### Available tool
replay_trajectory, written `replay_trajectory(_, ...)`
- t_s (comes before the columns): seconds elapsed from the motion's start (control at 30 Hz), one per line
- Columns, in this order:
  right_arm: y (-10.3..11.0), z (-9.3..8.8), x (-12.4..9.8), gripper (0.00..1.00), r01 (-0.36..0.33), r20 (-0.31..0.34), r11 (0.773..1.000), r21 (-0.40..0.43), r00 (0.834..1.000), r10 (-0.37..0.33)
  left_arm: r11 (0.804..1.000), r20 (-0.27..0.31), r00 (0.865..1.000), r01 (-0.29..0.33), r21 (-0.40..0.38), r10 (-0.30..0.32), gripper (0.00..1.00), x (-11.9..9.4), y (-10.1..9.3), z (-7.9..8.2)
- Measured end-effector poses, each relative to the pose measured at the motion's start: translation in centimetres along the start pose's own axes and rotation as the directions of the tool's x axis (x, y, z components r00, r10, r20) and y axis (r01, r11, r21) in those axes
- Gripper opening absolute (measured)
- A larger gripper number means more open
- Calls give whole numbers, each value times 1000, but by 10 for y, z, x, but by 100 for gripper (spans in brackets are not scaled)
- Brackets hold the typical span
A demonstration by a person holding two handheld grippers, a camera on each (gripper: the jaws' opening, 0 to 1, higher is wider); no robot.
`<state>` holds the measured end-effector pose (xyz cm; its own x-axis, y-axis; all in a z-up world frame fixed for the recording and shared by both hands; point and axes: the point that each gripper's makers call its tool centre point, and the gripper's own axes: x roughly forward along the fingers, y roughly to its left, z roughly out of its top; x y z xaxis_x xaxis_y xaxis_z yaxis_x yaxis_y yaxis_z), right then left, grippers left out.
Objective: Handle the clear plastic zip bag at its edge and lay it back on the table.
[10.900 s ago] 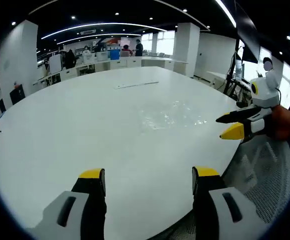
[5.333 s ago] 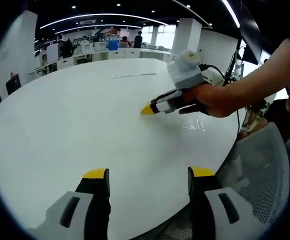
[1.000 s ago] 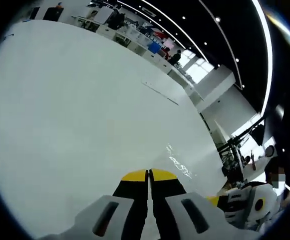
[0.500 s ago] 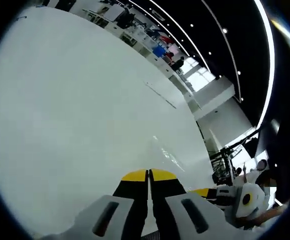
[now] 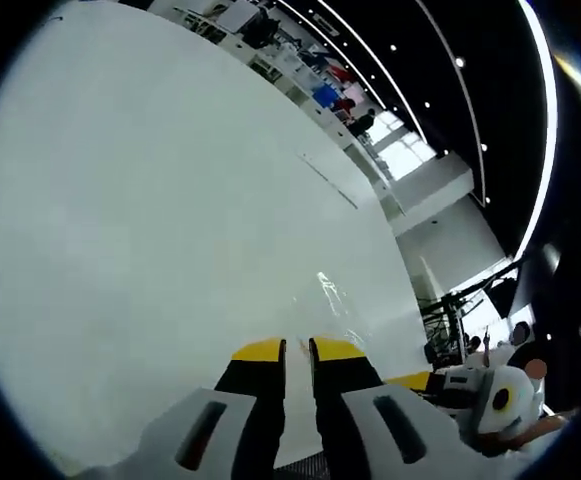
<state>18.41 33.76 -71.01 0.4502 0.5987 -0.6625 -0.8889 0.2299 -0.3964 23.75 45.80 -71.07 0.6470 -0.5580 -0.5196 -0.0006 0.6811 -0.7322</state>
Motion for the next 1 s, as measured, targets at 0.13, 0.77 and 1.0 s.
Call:
replay_trajectory(0.13, 3, 1, -1, 0, -8, 3, 1000, -19, 1000, 8, 1000, -10, 1000, 7, -1, -7, 4, 1, -1, 0)
replay_trajectory(0.77, -19, 0, -8, 18, 25, 11, 975, 222, 1000, -28, 999, 36, 998, -45, -24, 46, 0, 5, -16, 7)
replay_trajectory(1.0, -40, 13, -6, 30, 39, 63, 934, 356, 996, -65, 999, 57, 997, -47, -9, 47, 0, 12, -35, 14)
